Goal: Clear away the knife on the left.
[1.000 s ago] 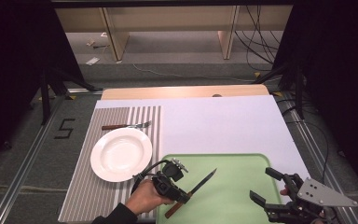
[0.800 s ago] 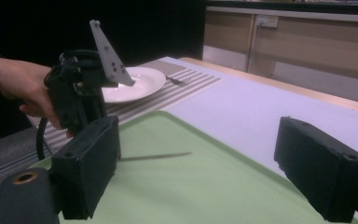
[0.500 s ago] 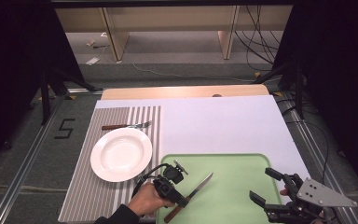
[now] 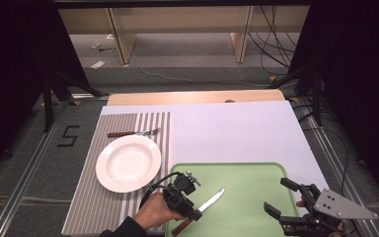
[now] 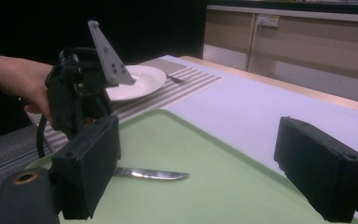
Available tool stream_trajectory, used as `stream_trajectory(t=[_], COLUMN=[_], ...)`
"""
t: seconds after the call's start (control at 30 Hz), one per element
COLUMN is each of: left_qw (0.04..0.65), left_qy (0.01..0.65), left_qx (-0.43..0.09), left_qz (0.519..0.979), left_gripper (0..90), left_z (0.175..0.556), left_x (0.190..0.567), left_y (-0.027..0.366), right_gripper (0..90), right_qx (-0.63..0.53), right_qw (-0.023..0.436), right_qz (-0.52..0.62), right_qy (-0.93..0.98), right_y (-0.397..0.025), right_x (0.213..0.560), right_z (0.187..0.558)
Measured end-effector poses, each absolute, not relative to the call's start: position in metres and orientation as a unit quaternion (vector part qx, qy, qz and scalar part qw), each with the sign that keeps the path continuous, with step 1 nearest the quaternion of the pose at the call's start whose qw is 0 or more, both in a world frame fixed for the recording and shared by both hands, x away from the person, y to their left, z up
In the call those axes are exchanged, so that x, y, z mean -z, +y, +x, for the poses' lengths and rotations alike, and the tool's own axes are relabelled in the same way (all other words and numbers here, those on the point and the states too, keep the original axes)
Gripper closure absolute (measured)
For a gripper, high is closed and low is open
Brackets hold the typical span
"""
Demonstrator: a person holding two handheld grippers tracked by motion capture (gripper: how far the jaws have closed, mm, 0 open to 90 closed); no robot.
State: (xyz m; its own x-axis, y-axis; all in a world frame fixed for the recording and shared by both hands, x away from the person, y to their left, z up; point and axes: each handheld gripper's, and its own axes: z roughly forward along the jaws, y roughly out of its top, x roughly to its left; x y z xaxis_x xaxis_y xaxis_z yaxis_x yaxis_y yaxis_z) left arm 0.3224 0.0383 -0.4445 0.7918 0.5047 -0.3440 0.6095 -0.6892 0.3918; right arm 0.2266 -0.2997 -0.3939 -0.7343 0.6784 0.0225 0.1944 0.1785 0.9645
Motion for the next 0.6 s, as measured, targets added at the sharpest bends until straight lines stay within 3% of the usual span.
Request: stream_trajectory(t=[0.13,0.3,0.37,0.47,0.57,0.6], left_qw=[0.28,0.316,0.306,0.291,0.266,0.258], left_qy=[0.297,0.296,0.278,0.24,0.217,0.211], left_qx=[0.06,0.081,0.057,0.06,0.061,0.062], left_qz=[0.911,0.898,0.909,0.924,0.937,0.941], left_gripper=[31.8,36.7,43.1,66.4,72.2,78.2], left_z=[0.317,0.314,0.312,0.309,0.306,0.305], left_x=[0.432,0.423,0.423,0.428,0.434,0.435], left_y=[0.037,0.025,0.017,0.008,-0.001,-0.004], right_gripper=[15.6,15.6,15.6,15.6,15.6,15.6], right_qx=[-0.568,-0.566,-0.565,-0.566,-0.565,-0.565], right_qw=[0.212,0.21,0.21,0.209,0.209,0.209], right_qz=[0.297,0.297,0.297,0.297,0.297,0.297], right_qy=[0.738,0.74,0.741,0.74,0.741,0.741], right_y=[-0.299,-0.298,-0.298,-0.298,-0.298,-0.298], right_x=[0.394,0.395,0.395,0.395,0.395,0.395], right_z=[0.227,0.228,0.227,0.227,0.227,0.227])
